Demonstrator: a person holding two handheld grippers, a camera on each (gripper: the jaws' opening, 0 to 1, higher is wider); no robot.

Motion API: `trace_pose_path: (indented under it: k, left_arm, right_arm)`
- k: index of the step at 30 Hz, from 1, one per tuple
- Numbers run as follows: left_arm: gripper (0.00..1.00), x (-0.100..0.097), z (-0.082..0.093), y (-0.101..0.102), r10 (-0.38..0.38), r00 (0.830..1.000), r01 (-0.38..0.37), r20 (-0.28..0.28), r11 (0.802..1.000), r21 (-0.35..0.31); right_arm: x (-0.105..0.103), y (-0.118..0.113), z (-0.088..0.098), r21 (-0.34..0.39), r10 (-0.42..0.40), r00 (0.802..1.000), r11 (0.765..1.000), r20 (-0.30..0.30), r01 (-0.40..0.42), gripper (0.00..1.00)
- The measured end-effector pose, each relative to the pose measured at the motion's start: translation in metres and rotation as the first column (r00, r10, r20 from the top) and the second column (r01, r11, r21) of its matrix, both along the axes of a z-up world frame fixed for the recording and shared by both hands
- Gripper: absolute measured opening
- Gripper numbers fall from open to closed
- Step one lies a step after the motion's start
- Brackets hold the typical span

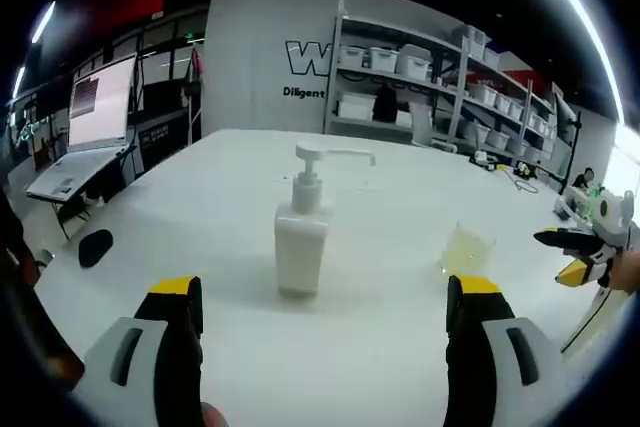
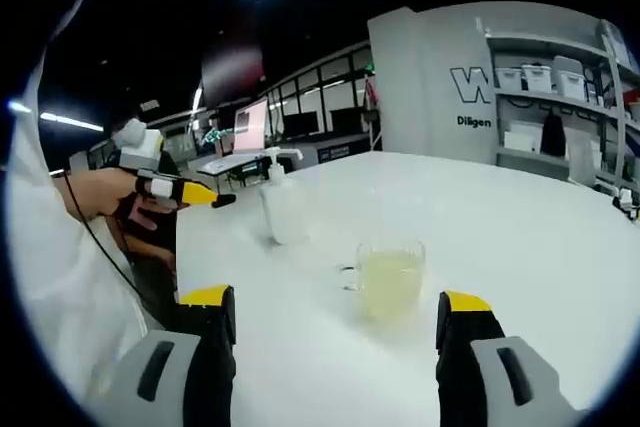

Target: Hold the bottle steady, press the pump all the way down and release, and repeat the specified number of times to dispense into the cup

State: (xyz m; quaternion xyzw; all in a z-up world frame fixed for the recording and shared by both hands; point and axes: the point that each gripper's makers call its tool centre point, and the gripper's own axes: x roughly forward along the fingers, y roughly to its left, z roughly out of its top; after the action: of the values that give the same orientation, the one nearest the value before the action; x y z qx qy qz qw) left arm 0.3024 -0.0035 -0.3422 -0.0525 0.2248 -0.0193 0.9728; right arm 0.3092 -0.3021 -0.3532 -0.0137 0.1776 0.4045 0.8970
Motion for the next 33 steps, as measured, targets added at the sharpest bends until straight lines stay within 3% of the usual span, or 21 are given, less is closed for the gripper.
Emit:
trace_pose_path:
  k: [33]
  left_arm:
    - [0.99, 0.0095, 0.0002, 0.0005, 0.018, 0.999, -0.018, 0.029, 1.000, -0.014]
  right_arm:
    - [0.0012, 0.0052, 0.0048, -0.002, 0.022, 1.000, 1.000, -0.004, -0.022, 0.76]
